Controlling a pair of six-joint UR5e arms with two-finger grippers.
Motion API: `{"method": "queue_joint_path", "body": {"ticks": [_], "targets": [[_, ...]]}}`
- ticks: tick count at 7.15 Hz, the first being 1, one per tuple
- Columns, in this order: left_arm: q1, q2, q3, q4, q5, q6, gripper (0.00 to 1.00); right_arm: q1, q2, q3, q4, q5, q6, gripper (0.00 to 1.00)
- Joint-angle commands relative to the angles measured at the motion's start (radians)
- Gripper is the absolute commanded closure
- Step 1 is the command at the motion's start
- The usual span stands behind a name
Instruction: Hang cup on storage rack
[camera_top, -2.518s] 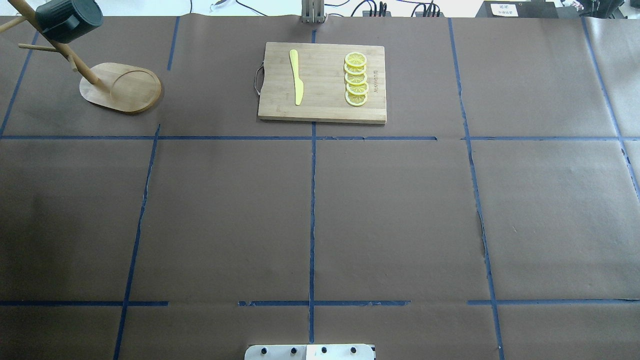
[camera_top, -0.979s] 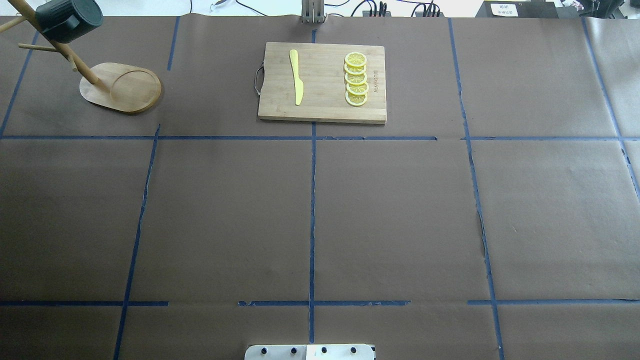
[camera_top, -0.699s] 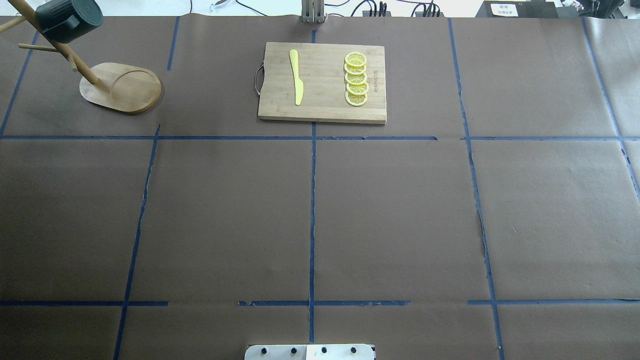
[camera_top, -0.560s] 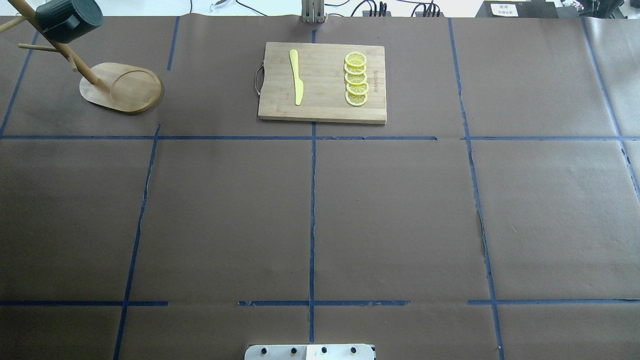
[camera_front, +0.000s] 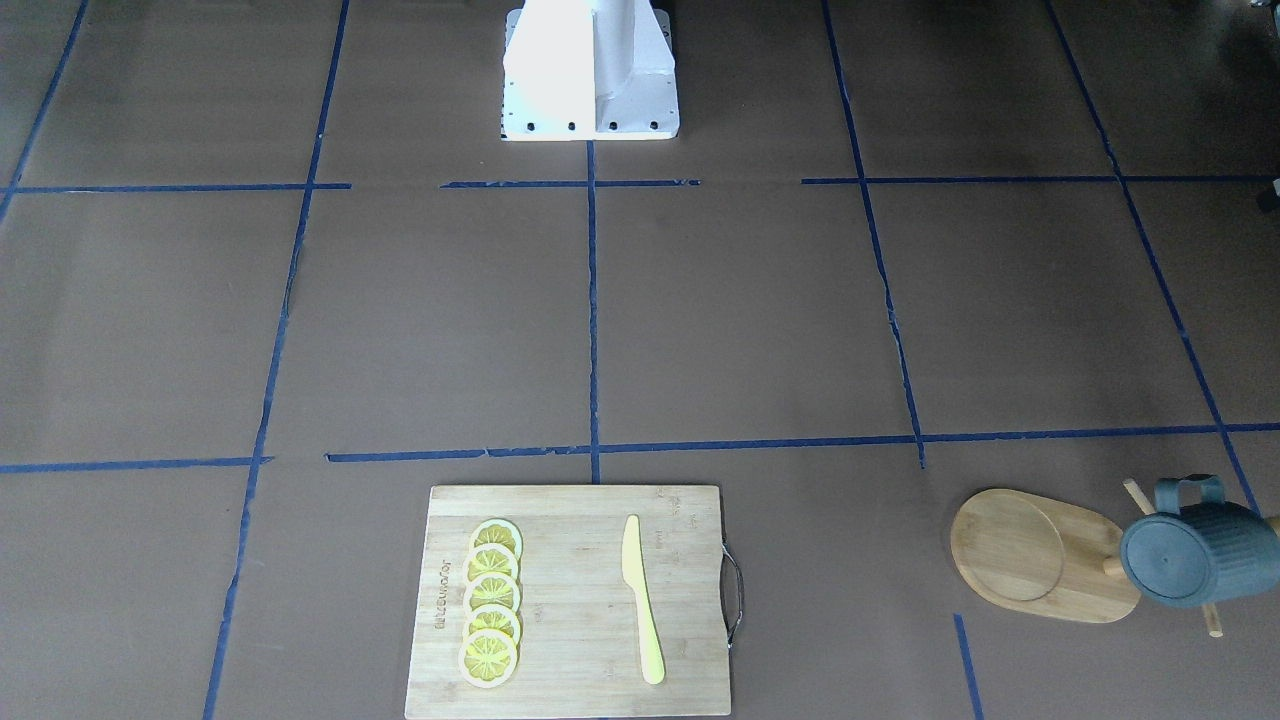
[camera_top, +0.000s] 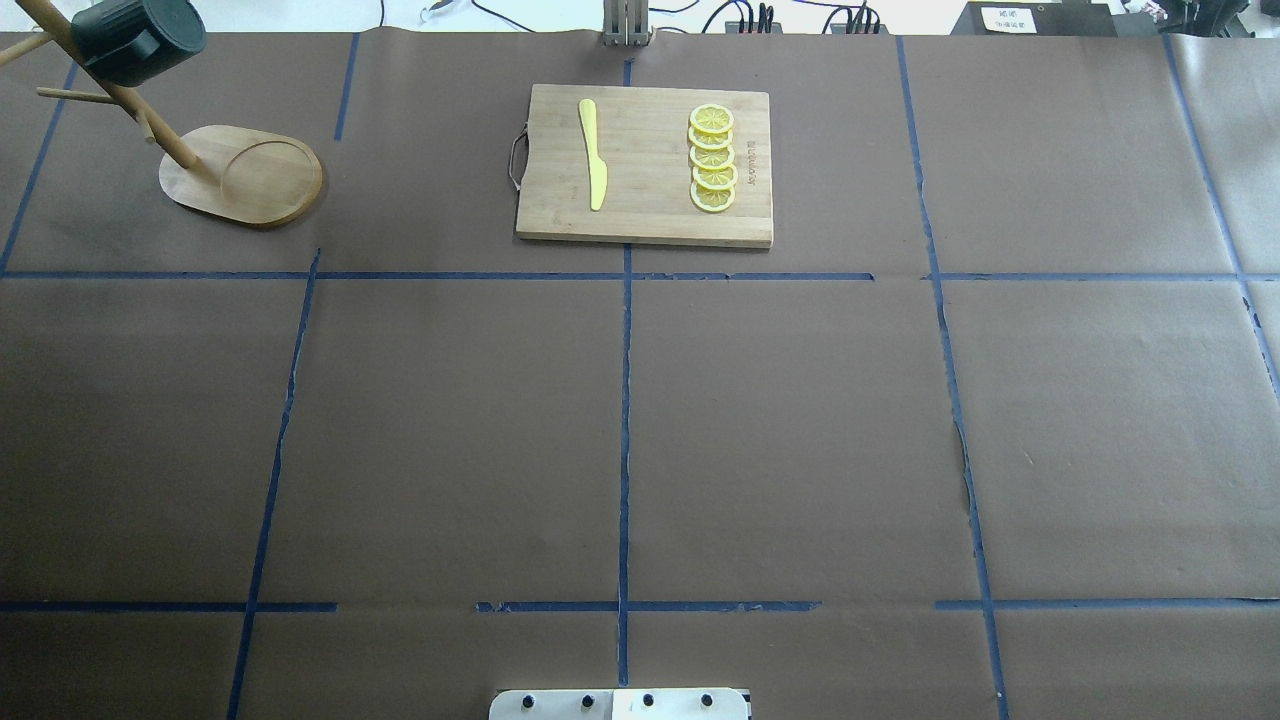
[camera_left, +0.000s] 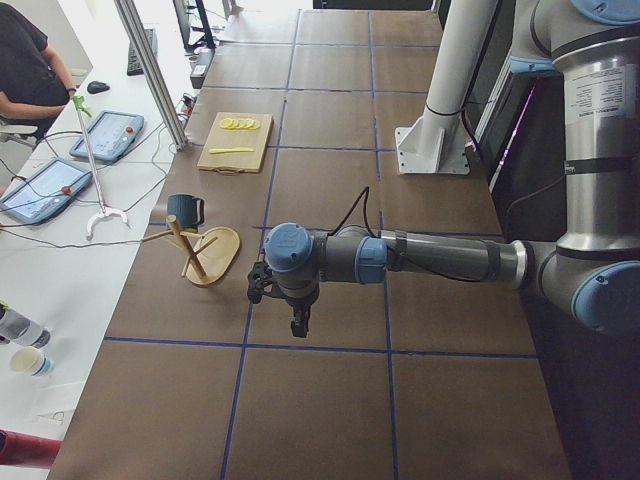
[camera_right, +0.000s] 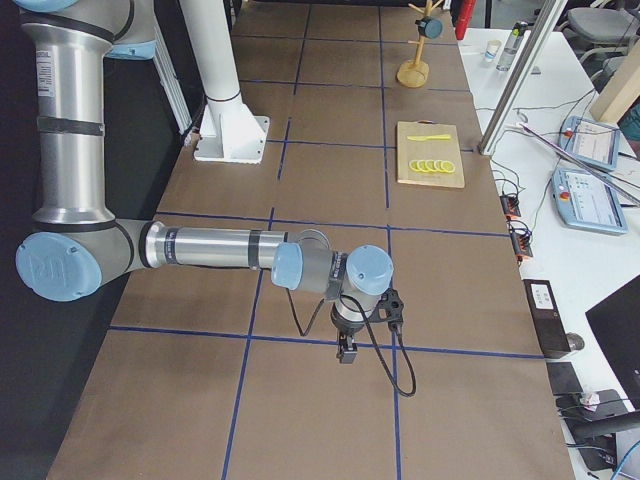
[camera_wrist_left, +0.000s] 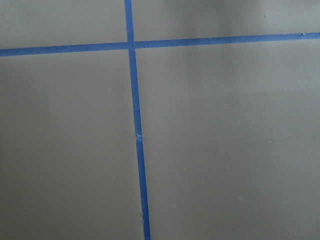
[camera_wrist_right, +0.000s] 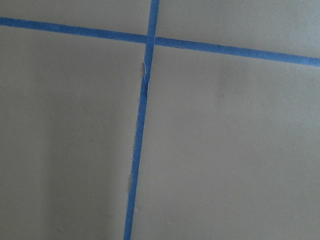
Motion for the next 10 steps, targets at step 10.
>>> {"method": "queue_joint_path", "body": {"ticks": [10], "targets": [[-0.003, -0.024, 0.013, -0.002, 0.035, 0.004, 0.00, -0.001, 0.005, -0.001, 0.038, 0.008, 0.007, 0.00]]}}
